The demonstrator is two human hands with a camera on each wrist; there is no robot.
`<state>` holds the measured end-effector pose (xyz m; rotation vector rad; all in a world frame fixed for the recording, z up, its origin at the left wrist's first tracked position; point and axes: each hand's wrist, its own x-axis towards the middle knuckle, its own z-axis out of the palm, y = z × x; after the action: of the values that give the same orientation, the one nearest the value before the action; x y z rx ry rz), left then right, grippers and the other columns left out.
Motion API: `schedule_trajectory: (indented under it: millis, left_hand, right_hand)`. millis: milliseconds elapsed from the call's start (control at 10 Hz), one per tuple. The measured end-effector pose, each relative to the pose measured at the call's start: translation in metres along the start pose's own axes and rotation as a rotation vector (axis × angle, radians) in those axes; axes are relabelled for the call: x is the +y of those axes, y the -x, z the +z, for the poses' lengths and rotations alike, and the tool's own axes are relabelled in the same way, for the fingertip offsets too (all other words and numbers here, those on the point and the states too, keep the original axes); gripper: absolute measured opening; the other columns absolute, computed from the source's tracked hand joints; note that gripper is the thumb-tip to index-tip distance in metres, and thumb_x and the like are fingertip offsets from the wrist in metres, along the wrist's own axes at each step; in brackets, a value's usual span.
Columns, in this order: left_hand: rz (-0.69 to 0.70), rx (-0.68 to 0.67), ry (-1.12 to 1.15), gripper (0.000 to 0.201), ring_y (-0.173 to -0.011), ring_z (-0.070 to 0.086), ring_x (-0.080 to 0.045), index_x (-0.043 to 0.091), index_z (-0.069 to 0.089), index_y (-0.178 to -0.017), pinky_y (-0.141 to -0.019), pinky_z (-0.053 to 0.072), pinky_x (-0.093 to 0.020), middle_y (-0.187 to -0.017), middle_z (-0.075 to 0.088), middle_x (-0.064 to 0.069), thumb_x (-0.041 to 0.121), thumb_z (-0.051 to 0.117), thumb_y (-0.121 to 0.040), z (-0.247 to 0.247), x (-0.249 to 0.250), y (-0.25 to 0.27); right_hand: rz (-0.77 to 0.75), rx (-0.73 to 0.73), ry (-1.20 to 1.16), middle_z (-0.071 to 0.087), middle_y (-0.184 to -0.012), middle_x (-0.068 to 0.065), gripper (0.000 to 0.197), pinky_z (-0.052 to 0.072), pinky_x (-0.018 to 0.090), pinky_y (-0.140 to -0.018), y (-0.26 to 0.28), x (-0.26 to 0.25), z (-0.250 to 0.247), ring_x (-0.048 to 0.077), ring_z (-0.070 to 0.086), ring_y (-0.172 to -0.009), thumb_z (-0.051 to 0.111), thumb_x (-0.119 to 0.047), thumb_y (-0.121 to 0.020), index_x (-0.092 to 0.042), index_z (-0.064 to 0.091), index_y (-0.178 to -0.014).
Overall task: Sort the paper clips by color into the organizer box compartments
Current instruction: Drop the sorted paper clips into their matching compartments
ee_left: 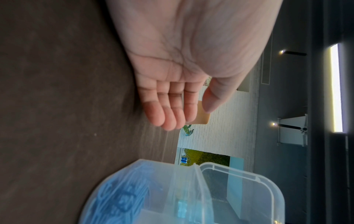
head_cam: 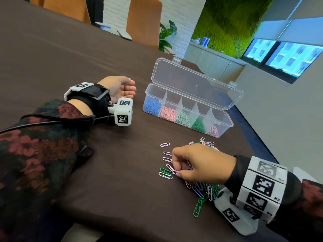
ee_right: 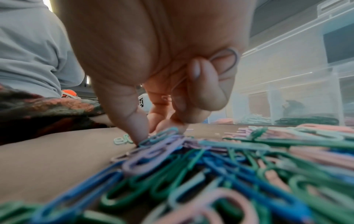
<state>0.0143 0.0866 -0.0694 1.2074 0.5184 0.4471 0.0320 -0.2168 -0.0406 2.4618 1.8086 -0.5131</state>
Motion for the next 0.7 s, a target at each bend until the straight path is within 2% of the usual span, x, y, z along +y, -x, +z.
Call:
schedule_trajectory:
  millis: [100,200,400,500,600,700]
  left_hand:
    - [-0.001,-0.002,0.002,0.021,-0.069,0.055,-0.014,0.011,0.056,-0.086,-0.052,0.053,-0.018,-0.08,0.056,-0.004,0.022,0.042,-0.098,0.0,0.0,0.0]
    - [0.005,0.002,-0.006,0.022,-0.068,0.056,-0.014,0.011,0.056,-0.086,-0.052,0.052,-0.017,-0.08,0.057,-0.003,0.022,0.042,-0.098,0.0,0.0,0.0]
    - [0.011,0.003,-0.008,0.021,-0.067,0.056,-0.013,0.011,0.056,-0.087,-0.052,0.052,-0.017,-0.079,0.057,-0.003,0.022,0.041,-0.098,0.001,-0.001,-0.001]
    - [0.008,0.0,-0.005,0.021,-0.068,0.056,-0.013,0.011,0.056,-0.087,-0.053,0.052,-0.017,-0.079,0.056,-0.003,0.022,0.041,-0.098,0.0,-0.001,0.0]
    - [0.006,-0.003,-0.005,0.021,-0.067,0.056,-0.013,0.011,0.056,-0.087,-0.053,0.053,-0.018,-0.079,0.057,-0.003,0.022,0.042,-0.098,0.0,0.0,0.0]
    - [0.006,-0.002,-0.006,0.02,-0.067,0.056,-0.013,0.011,0.056,-0.088,-0.055,0.052,-0.019,-0.079,0.057,-0.003,0.022,0.042,-0.098,0.0,0.0,-0.001]
  right_hand:
    - [0.003,0.031,0.019,0.058,-0.076,-0.008,0.015,0.042,0.023,-0.072,0.002,-0.002,0.001,0.004,0.049,-0.064,0.06,-0.015,-0.084,-0.025,0.049,-0.082]
    - [0.01,0.038,0.049,0.055,-0.072,-0.011,0.015,0.041,0.023,-0.073,0.002,-0.004,0.001,0.002,0.048,-0.063,0.057,-0.014,-0.084,-0.027,0.049,-0.084]
    - [0.001,0.032,0.134,0.055,-0.081,-0.009,0.012,0.042,0.025,-0.075,0.001,-0.008,0.002,0.008,0.045,-0.074,0.055,-0.018,-0.085,-0.028,0.05,-0.084]
    - [0.02,0.048,0.122,0.054,-0.079,-0.011,0.014,0.041,0.025,-0.075,0.0,-0.006,0.0,0.008,0.046,-0.074,0.056,-0.017,-0.084,-0.028,0.049,-0.079]
    - [0.068,0.06,0.005,0.058,-0.073,-0.012,0.02,0.041,0.016,-0.066,-0.002,0.003,-0.007,0.003,0.052,-0.067,0.061,-0.016,-0.084,-0.029,0.051,-0.072]
    - [0.117,0.078,-0.29,0.061,-0.068,-0.008,0.012,0.041,0.013,-0.061,-0.003,0.01,-0.016,0.001,0.051,-0.057,0.064,-0.01,-0.084,-0.017,0.06,-0.075]
